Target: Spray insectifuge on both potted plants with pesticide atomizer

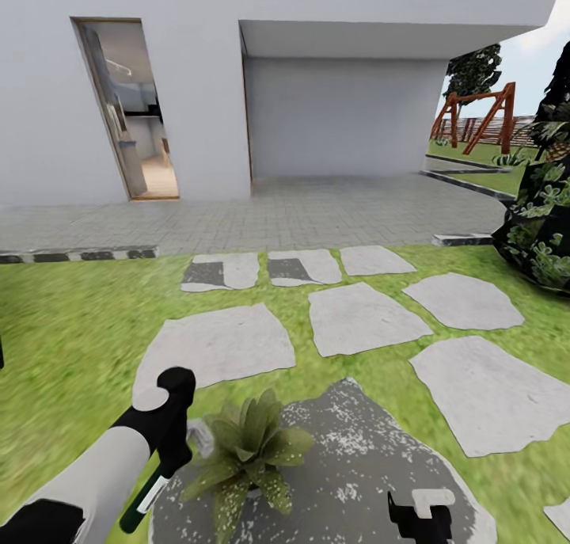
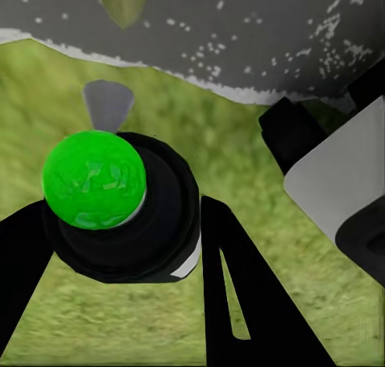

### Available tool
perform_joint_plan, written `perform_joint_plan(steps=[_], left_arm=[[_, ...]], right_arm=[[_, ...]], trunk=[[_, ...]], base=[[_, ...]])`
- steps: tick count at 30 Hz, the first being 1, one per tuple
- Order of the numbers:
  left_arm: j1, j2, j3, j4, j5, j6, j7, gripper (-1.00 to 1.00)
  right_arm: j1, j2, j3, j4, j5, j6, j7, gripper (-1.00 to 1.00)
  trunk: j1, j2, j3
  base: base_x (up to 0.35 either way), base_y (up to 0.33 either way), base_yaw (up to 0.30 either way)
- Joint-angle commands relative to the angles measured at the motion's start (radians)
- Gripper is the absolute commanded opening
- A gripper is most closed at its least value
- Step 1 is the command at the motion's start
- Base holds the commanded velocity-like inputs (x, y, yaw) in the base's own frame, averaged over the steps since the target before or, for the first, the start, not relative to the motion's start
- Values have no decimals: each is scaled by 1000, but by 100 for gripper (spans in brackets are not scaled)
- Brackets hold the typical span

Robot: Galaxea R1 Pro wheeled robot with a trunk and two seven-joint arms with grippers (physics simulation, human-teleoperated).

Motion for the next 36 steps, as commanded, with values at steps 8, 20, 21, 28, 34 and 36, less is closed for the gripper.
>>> perform_joint_plan(steps=[8, 20, 21, 28, 34, 36], left_arm=[[-2, 5, -2, 15, -6, 17, -9, -100], [5, 13, -1, 15, -7, 16, -9, -100], [-1, 8, -1, 14, -7, 16, -9, -100], [-14, -10, -4, 14, -8, 18, -9, -100], [1, 18, -7, 15, -6, 7, -9, -100], [3, 37, -7, 15, -6, 5, -9, -100]], right_arm=[[-1, 0, 2, 1, 6, -2, -7, 100], [-1, 0, 2, 1, 6, -2, -7, 100], [-1, 0, 2, 1, 6, -2, -7, 100], [-1, 0, 2, 1, 6, -2, -7, 100], [-1, 0, 2, 1, 6, -2, -7, 100], [-1, 0, 2, 1, 6, -2, -7, 100]], trunk=[[0, 0, -1], [0, 0, -1], [0, 0, -1], [0, 0, -1], [0, 0, -1], [0, 0, -1]], base=[[-30, 0, -155], [-182, 0, -9], [-2, 0, 0], [158, 0, 0], [24, 0, 0], [0, 0, 0]])
